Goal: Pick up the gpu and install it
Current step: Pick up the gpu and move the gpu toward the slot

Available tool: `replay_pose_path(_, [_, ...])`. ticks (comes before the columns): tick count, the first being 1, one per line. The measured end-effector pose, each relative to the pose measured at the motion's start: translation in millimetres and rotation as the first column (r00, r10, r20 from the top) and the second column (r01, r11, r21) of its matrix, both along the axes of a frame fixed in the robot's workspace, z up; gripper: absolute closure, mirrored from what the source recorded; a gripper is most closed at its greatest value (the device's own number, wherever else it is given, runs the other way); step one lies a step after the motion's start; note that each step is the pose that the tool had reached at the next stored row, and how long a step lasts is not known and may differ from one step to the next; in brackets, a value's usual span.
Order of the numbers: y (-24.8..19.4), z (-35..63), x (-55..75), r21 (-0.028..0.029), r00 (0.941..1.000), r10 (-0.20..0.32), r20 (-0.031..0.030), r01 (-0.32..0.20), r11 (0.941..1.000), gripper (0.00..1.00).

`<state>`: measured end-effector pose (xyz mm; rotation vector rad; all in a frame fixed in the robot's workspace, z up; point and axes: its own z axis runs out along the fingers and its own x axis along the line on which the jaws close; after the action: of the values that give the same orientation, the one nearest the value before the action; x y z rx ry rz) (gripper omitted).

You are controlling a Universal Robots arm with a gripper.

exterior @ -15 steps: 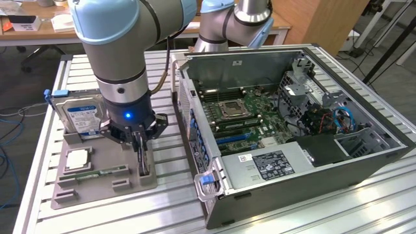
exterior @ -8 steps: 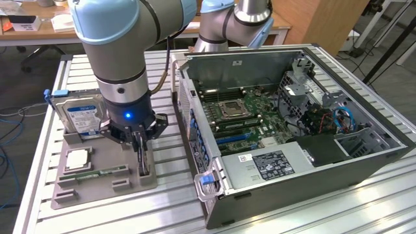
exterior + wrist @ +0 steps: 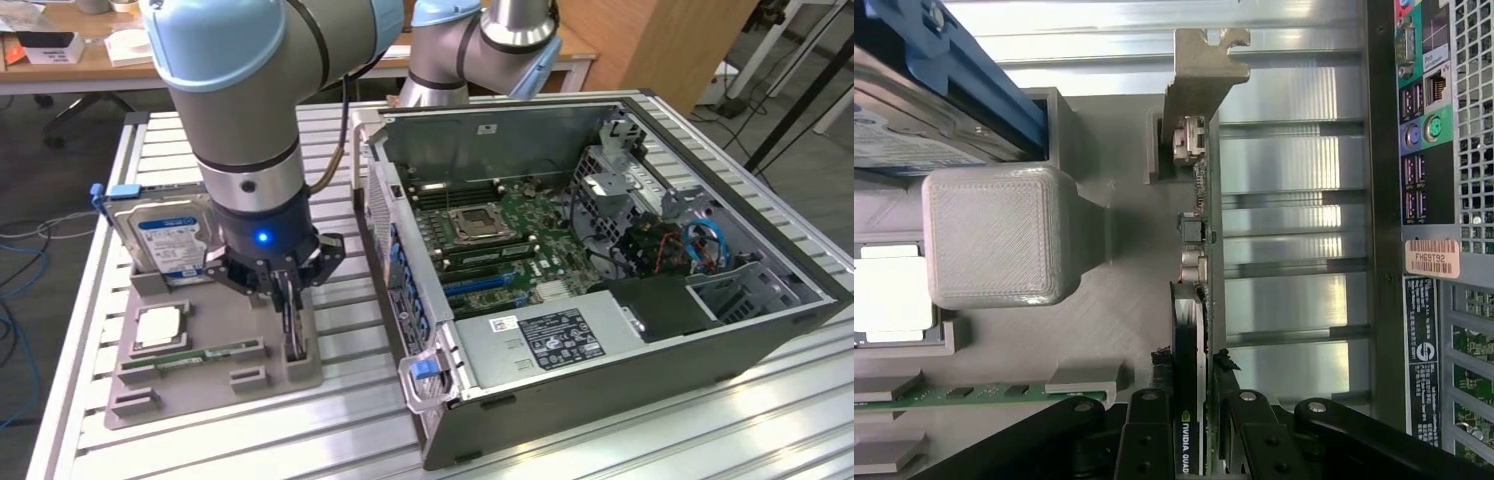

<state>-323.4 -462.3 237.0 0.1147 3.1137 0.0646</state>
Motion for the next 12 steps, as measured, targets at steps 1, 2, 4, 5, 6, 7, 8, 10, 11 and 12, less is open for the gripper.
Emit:
replay_pose_path(1, [-0.5,0.0,0.0,-0.0001,1.0,0.0,0.0,0.0,1.0,0.74])
replay_pose_path(2, [-0.5,0.0,0.0,0.0,1.0,0.0,0.0,0.0,1.0,0.74])
replay_pose_path(4, [-0.5,0.0,0.0,-0.0001,1.0,0.0,0.0,0.0,1.0,0.74])
replay_pose_path(5, [-0.5,0.0,0.0,0.0,1.0,0.0,0.0,0.0,1.0,0.74])
replay_pose_path(6, [-0.5,0.0,0.0,0.0,1.0,0.0,0.0,0.0,1.0,0.74])
replay_pose_path(7, [-0.5,0.0,0.0,-0.0001,1.0,0.0,0.0,0.0,1.0,0.74])
replay_pose_path(8, [-0.5,0.0,0.0,0.0,1.0,0.0,0.0,0.0,1.0,0.74])
replay_pose_path(10, [-0.5,0.0,0.0,0.0,1.0,0.0,0.0001,0.0,1.0,0.74])
replay_pose_path(11, [-0.5,0.4,0.0,0.0,1.0,0.0,0.0001,0.0,1.0,0.74])
replay_pose_path(12, [-0.5,1.1,-0.1,-0.0002,1.0,0.0,0.0,0.0,1.0,0.74])
